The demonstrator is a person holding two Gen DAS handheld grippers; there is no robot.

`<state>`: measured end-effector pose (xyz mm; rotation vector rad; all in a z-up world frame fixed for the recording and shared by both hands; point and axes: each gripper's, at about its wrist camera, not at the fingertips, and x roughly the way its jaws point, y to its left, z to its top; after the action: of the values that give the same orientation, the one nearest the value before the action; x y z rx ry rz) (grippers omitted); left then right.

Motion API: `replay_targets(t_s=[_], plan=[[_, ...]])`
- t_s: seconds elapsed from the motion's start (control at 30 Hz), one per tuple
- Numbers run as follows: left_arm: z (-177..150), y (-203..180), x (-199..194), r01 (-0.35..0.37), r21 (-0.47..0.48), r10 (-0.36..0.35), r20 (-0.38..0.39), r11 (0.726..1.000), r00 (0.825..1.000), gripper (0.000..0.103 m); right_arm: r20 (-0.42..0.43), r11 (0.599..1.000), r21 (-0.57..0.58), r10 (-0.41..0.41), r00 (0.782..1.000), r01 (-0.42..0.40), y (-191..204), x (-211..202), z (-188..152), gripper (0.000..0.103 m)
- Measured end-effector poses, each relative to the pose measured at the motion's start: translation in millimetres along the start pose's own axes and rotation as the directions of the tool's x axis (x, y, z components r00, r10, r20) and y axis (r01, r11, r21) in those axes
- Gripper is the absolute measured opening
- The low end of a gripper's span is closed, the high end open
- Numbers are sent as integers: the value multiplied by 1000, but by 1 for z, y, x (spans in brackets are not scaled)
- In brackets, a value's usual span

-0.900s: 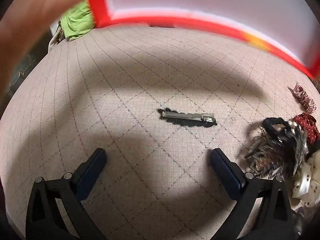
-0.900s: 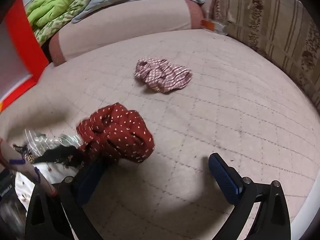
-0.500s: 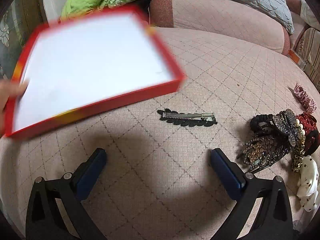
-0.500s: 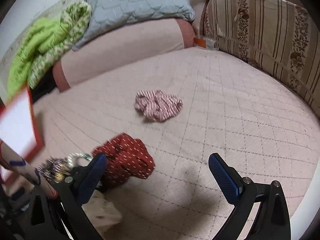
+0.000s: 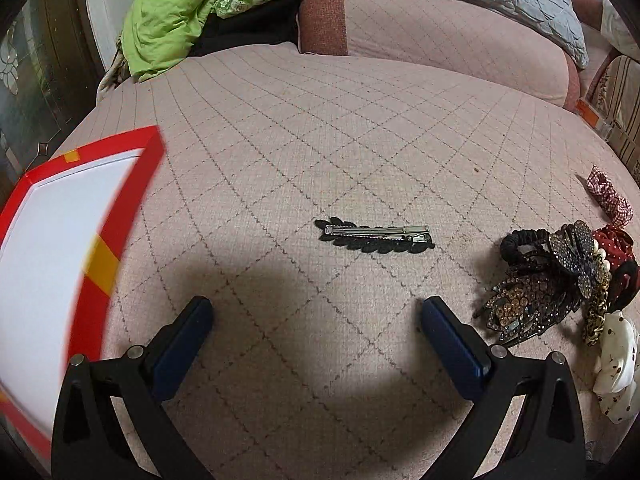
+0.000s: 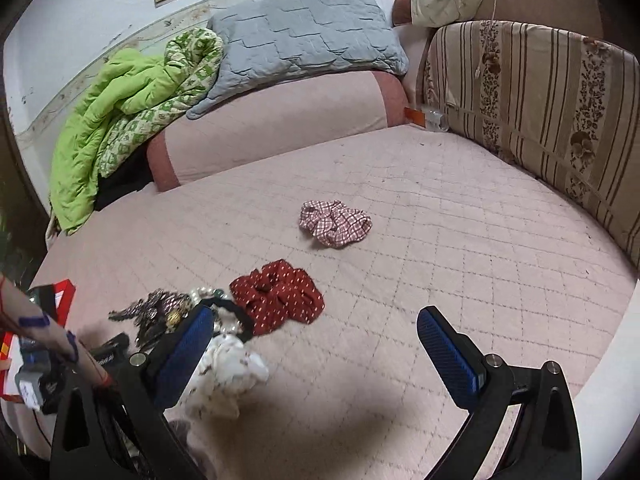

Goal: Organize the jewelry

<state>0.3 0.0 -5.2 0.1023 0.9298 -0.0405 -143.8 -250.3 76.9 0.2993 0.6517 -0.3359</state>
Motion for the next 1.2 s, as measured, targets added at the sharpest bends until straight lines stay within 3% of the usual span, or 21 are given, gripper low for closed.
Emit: replay_targets(t_s=[0.13,0.27,0.4,0.47,0.8,0.83,0.87,1.0,1.2], plan=[[2,-9,0,-17,38,18,-6,999,1000,103,-8,1000,-10,18,1000,-18,8,-7,-3,103],[2,-6,0,-4,30,4,13,1000,1000,103,37,995,-91,37,999,-34,24,-26,-8,103],[5,-8,1,-3,10,3,46,1000,999,103,-7,991,-104,81,997,-82,26,-27,-17,103],[5,-9,1,28,-14,-27,22,1000,999,103,-10,989,-108,96,995,-96,28,-27,-21,103],[4,-9,-2,40,41,-35,-136,998,990,103,8,980,-120,161,987,-159,24,-33,-28,103],[4,-9,1,37,5,-37,-32,999,999,103,23,977,-137,168,986,-163,24,-37,-29,103],[4,-9,0,36,24,-34,-80,999,996,103,39,975,-151,172,984,-164,24,-40,-30,103],[3,-8,1,35,13,-34,-39,999,999,103,29,970,-140,204,979,-198,25,-37,-28,103],[6,-5,-1,39,7,-39,-56,999,998,103,14,948,-186,265,964,-258,34,-42,-35,103]])
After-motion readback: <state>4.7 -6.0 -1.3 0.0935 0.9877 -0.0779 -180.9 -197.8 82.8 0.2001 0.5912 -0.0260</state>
